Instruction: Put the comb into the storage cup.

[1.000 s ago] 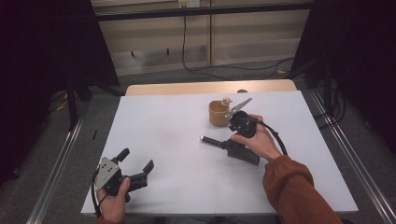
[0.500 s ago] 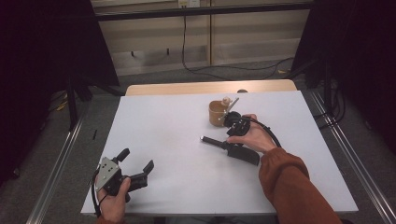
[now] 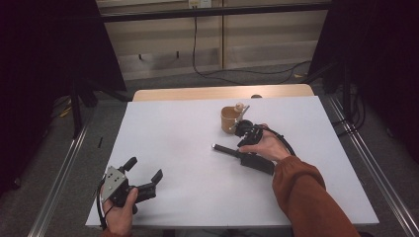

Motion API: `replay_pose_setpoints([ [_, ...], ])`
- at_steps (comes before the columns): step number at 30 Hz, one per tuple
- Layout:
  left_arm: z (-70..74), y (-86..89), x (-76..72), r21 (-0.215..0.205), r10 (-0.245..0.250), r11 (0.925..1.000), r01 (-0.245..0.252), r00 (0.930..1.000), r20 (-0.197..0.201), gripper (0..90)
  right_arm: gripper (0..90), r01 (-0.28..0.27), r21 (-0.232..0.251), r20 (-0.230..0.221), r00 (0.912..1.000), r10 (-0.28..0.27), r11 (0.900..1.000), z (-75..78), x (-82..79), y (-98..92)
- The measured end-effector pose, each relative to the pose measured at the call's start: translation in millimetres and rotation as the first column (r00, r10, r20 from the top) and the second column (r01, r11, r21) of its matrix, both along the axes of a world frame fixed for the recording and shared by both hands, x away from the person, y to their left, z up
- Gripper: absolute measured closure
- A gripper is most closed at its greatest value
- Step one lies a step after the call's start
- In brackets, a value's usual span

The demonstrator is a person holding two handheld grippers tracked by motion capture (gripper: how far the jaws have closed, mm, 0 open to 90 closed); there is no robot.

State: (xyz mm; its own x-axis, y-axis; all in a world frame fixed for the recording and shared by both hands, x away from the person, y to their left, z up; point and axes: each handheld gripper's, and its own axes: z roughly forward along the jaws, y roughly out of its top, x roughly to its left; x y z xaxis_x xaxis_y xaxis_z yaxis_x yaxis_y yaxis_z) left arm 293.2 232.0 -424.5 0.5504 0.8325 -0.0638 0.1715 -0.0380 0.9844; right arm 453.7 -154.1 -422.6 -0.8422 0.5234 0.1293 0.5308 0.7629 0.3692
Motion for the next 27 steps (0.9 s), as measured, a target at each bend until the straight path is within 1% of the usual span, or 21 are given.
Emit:
replay_pose_setpoints([
  [4,-0.1,0.1,0.1,0.001,0.0,1.0,0.0,1.0,0.0,2.0,60.4,-0.018,-0.007,-0.011,0.9998,0.018,1.0,-2.2,-0.8,2.6],
  [6,-0.1,0.2,0.3,0.002,-0.001,1.0,0.001,1.0,0.0,2.0,65.3,-0.028,-0.013,-0.012,0.9995,0.028,1.0,-3.0,-1.3,3.8],
  [8,-0.1,0.2,0.2,0.002,-0.001,1.0,0.001,1.0,-0.001,2.0,66.7,-0.038,-0.015,-0.011,0.9992,0.038,0.999,-4.0,-2.1,5.1],
  [11,0.0,0.1,0.2,0.003,0.0,1.0,0.0,1.0,-0.001,2.0,67.4,-0.038,-0.026,-0.004,0.9993,0.038,0.999,-3.9,-3.1,6.2],
  [12,0.0,0.1,0.2,0.002,-0.001,1.0,0.001,1.0,-0.001,2.0,68.1,-0.031,-0.029,-0.001,0.9995,0.031,0.999,-4.0,-3.7,6.8],
  [14,0.1,0.2,0.2,0.003,-0.001,1.0,0.001,1.0,0.0,2.0,70.7,-0.038,-0.041,0.009,0.9992,0.038,0.998,-4.1,-4.1,7.3],
  [21,-0.3,-0.2,0.6,0.005,-0.005,1.0,0.005,1.0,-0.005,2.0,71.5,-0.033,-0.067,0.017,0.9992,0.035,0.997,-3.8,-5.0,10.6],
  [27,-0.4,-0.7,0.6,0.015,-0.006,0.9999,0.007,1.0,-0.007,2.0,72.5,-0.025,-0.062,0.007,0.9996,0.026,0.998,-4.0,-3.8,10.3],
])
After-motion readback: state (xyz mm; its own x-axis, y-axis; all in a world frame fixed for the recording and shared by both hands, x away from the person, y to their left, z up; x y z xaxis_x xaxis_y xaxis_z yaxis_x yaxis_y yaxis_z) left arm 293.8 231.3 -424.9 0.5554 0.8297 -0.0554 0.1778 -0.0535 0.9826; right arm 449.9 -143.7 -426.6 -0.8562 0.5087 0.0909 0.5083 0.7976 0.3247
